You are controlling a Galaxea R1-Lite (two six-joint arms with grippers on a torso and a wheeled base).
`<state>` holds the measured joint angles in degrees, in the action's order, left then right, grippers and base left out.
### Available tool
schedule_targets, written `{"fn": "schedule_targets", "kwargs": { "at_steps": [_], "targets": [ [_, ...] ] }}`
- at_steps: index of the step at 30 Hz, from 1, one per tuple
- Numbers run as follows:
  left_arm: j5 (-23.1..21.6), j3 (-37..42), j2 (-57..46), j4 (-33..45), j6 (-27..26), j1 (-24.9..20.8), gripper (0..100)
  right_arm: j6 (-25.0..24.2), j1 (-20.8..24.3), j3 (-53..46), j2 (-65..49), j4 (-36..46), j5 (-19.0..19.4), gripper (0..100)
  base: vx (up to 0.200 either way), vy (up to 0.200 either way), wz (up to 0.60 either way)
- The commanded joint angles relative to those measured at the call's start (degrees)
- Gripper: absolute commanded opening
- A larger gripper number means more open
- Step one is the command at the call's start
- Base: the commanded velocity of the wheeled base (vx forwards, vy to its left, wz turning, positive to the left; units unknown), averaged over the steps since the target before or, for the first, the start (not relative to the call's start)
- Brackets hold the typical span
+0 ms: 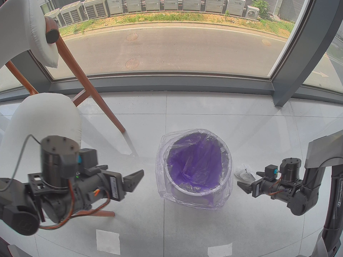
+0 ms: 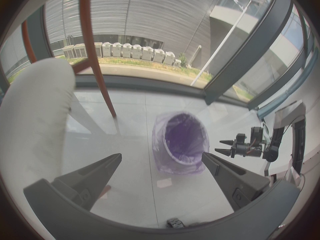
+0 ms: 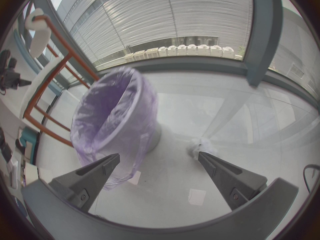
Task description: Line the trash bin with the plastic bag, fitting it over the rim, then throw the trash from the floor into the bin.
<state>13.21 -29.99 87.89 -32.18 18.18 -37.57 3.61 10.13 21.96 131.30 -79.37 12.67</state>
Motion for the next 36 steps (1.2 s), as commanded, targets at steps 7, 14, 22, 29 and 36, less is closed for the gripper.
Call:
{"fn": "schedule_targets", "kwargs": {
  "at_steps": [7, 14, 22, 29, 36],
  "targets": [
    [0.06, 3.89, -15.21, 0.10, -0.07, 10.68, 100, -2.91, -12.42, 1.07, -11.77, 7.13, 3.07, 100, 0.000, 0.000, 0.00],
    [-0.03, 3.53, -15.65, -0.07, -0.25, 13.05, 100, -0.71, -13.73, 16.01, -11.25, 26.29, 3.07, 100, 0.000, 0.000, 0.00],
    [-0.03, 3.97, -17.49, 0.10, -0.25, 13.93, 100, 15.90, -17.95, 21.99, -9.05, 40.26, 8.08, 100, 0.000, 0.000, 0.00],
    [-0.03, 4.41, -17.85, 0.02, -0.33, 14.10, 100, 19.59, -17.95, 22.25, -6.32, 38.94, 8.87, 100, 0.000, 0.000, 0.00],
    [-0.12, 4.59, -17.76, 0.02, -1.56, 14.10, 100, 26.27, -18.74, 22.96, -2.81, 37.01, 8.87, 100, 0.000, 0.000, 0.00]
  ]
}}
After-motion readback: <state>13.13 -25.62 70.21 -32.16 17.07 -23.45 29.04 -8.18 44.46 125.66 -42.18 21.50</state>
